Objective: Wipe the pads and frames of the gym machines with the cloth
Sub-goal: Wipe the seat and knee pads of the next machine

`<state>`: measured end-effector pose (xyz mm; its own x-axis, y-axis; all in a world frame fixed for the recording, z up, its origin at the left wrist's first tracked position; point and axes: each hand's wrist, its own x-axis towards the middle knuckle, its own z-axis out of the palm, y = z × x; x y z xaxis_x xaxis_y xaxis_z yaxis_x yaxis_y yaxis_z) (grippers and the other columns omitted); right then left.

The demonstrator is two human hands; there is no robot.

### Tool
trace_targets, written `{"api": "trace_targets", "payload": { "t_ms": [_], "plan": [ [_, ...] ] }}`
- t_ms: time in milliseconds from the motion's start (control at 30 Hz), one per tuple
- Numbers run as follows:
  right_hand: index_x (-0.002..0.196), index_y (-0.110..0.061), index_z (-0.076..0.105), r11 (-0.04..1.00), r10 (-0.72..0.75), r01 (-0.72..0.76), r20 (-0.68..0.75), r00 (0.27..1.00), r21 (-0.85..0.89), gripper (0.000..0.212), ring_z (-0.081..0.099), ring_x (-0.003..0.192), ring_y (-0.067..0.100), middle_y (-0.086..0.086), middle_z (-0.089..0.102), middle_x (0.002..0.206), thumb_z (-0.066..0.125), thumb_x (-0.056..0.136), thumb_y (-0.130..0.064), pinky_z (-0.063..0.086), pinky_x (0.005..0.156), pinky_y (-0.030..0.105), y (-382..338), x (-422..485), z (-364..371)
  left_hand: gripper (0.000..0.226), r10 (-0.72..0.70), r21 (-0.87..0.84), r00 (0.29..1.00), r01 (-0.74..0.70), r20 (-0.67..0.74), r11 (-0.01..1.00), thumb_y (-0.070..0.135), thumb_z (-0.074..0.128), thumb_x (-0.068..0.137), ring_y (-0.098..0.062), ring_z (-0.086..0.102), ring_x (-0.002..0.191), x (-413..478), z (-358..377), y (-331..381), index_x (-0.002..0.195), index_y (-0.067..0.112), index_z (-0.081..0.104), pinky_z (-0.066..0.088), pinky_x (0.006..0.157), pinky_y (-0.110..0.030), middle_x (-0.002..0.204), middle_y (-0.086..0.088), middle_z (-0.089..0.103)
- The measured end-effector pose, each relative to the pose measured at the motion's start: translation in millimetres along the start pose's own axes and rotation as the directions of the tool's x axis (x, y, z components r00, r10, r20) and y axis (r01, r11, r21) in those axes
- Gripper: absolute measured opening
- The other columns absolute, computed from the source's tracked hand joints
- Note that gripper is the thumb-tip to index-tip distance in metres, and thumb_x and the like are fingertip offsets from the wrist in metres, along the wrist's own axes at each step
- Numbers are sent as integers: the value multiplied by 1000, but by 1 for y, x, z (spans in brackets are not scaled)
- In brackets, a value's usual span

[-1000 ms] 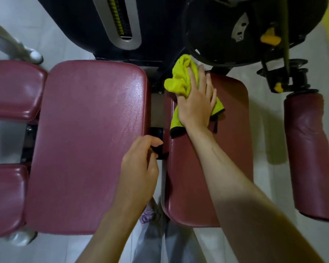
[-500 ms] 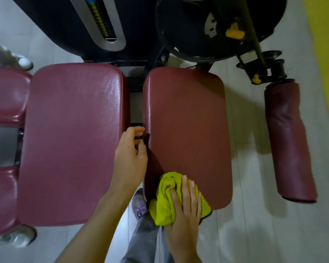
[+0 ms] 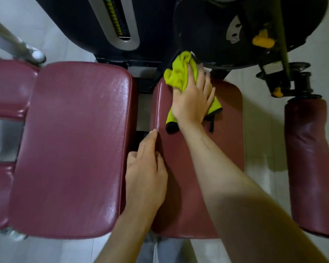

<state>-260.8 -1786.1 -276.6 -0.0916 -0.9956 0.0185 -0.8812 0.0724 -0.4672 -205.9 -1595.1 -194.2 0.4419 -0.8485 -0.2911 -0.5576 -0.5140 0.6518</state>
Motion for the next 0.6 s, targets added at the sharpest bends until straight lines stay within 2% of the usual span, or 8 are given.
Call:
{"api": "trace_targets", "payload": {
  "t_ms": [133, 233, 300, 400, 500, 600],
  "plan": [
    [156, -34, 40, 992, -116, 115, 4, 993, 51, 72, 14, 158, 21, -6, 23, 170, 63, 88, -39, 14, 126, 54, 8, -1, -6, 57, -21, -9, 1000, 21, -19, 1000, 12, 45, 103, -8, 40, 96, 2, 7, 3, 152, 38, 39, 34, 76, -24, 137, 17, 56],
    [157, -32, 38, 975, -210, 206, 49, 976, 84, 75, 3, 160, 21, -4, 12, 173, 46, 83, -32, 11, 127, 54, 19, -43, -22, 54, -48, -21, 998, 47, -39, 999, 14, 47, 102, -10, 42, 104, 1, 8, 13, 152, 34, 41, 41, 82, -29, 144, 19, 52],
    [156, -32, 40, 967, -243, 234, 87, 966, 102, 70, 2, 160, 21, -3, 11, 173, 43, 87, -34, 13, 127, 56, 32, -83, -30, 53, -34, 3, 996, 35, -80, 999, 17, 47, 100, -10, 44, 104, 0, 11, 19, 151, 32, 43, 40, 77, -23, 143, 17, 53],
    [153, -31, 45, 953, -296, 286, 115, 948, 100, 57, 8, 160, 24, 0, 16, 172, 46, 97, -43, 17, 125, 58, 52, -118, -32, 53, -91, 9, 988, 93, -122, 996, 20, 46, 99, -11, 49, 98, -2, 17, 24, 147, 42, 41, 35, 68, -17, 123, 23, 54],
    [154, -31, 44, 944, -331, 325, 137, 934, 64, 59, 10, 159, 22, -2, 17, 172, 41, 96, -46, 16, 126, 56, 57, -92, -30, 58, -208, -5, 970, 209, -126, 978, 25, 47, 101, -12, 55, 87, -2, 21, 24, 151, 51, 30, 32, 65, -13, 103, 24, 39],
    [156, -30, 40, 934, -357, 352, 142, 923, 63, 67, 10, 159, 20, -3, 16, 172, 39, 90, -41, 13, 127, 54, 59, -47, -28, 60, -272, -15, 954, 272, -123, 962, 29, 45, 102, -9, 55, 79, -1, 22, 26, 153, 52, 23, 37, 65, -27, 103, 14, 41]
  ]
}}
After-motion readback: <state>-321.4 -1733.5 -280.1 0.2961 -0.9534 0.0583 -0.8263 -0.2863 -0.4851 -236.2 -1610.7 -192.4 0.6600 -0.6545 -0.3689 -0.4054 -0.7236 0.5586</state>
